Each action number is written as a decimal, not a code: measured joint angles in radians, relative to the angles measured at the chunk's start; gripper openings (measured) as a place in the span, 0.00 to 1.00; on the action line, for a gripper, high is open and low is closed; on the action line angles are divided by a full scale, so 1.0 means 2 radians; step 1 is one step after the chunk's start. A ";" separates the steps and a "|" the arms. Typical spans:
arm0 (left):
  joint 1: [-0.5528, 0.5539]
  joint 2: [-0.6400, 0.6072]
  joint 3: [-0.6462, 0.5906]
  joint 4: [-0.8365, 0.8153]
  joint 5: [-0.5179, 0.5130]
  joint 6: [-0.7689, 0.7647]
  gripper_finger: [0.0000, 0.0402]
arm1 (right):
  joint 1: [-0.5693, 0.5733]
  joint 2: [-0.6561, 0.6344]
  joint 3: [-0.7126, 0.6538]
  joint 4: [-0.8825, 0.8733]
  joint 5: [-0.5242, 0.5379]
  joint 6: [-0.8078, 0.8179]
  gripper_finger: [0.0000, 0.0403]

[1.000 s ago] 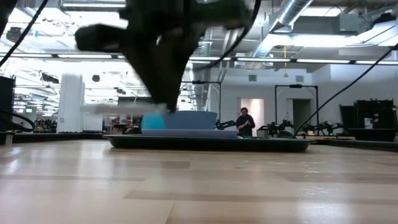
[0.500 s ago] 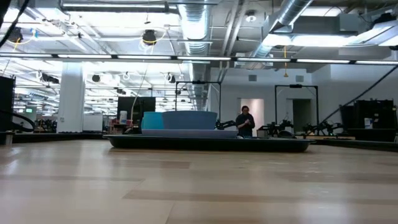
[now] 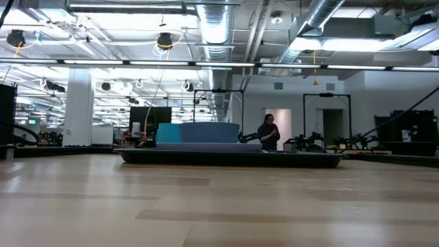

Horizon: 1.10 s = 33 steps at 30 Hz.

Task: Set up tray
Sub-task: Put the knife on top of the table napkin to the right of the fork on the tray

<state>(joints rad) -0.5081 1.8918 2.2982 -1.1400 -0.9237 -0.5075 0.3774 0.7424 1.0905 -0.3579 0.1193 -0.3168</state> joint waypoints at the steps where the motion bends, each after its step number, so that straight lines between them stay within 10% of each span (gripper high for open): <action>1: 0.002 -0.005 0.000 0.000 0.006 0.021 0.01 | -0.005 -0.004 -0.027 0.034 -0.009 -0.007 0.27; 14: 0.046 -0.028 0.000 0.117 0.183 0.225 0.01 | -0.067 0.067 -0.255 0.464 -0.074 0.009 0.27; 25: 0.079 -0.037 -0.121 0.234 0.285 0.290 0.02 | -0.024 0.140 -0.256 0.576 -0.058 0.010 0.27; 33: 0.111 -0.153 -0.309 0.406 0.378 0.293 0.02 | -0.017 0.181 -0.256 0.606 -0.013 -0.003 0.27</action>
<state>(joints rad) -0.2868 1.5855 1.6797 -0.3284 -0.1675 0.0783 0.3425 1.1040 0.5777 0.8540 0.0937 -0.3225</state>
